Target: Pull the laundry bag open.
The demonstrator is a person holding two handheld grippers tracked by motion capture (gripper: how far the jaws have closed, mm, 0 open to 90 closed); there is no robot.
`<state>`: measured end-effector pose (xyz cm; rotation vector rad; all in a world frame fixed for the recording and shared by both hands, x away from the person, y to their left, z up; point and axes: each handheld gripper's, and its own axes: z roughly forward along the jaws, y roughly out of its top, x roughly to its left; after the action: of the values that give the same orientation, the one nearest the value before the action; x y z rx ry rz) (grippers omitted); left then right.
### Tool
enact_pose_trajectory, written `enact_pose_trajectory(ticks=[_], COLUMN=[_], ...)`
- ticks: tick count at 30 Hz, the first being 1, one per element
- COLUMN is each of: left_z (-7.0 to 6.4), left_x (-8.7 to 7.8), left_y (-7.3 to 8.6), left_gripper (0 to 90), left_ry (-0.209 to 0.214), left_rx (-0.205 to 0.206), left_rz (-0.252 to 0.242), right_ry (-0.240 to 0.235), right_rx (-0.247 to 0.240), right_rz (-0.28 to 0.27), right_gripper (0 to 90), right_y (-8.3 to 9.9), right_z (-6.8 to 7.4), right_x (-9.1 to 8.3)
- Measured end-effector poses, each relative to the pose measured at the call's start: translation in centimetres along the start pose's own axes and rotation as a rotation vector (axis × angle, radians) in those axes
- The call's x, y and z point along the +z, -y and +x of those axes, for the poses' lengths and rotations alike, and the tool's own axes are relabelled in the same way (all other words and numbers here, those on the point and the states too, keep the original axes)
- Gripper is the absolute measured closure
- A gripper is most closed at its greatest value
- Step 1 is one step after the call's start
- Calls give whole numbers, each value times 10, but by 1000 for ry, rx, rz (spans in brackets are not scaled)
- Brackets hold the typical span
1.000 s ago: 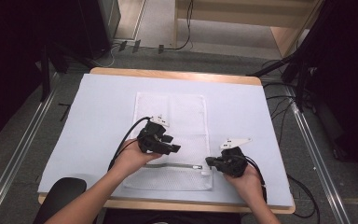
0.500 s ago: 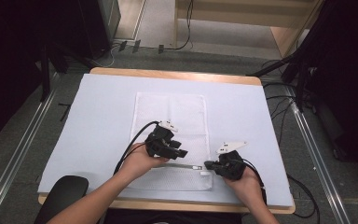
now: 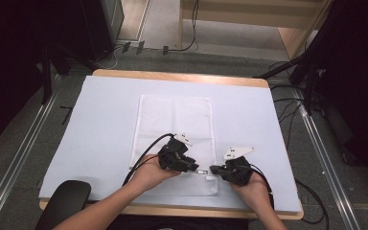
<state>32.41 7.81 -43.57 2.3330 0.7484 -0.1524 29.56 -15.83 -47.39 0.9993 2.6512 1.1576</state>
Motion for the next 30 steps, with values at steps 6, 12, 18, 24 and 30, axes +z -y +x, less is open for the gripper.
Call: enact_pose_trajectory(ticks=[6, 12, 18, 24, 30], left_z=[-4, -1, -4, -8, -7], left_x=[13, 22, 30, 35, 37], left_y=[0, 2, 3, 2, 3], left_gripper=[773, 774, 775, 780, 847], left_ry=[13, 32, 37, 52, 42], left_rx=[3, -23, -18, -14, -7], left_rz=[28, 36, 42, 41, 33], right_ry=[-2, -3, -3, -1, 1], right_rx=[-1, -3, -2, -5, -6], right_rz=[-3, -1, 0, 0, 1], right_gripper=[900, 900, 900, 900, 900], right_y=[0, 0, 0, 0, 0], right_z=[0, 0, 0, 0, 0], right_x=[0, 0, 0, 0, 0])
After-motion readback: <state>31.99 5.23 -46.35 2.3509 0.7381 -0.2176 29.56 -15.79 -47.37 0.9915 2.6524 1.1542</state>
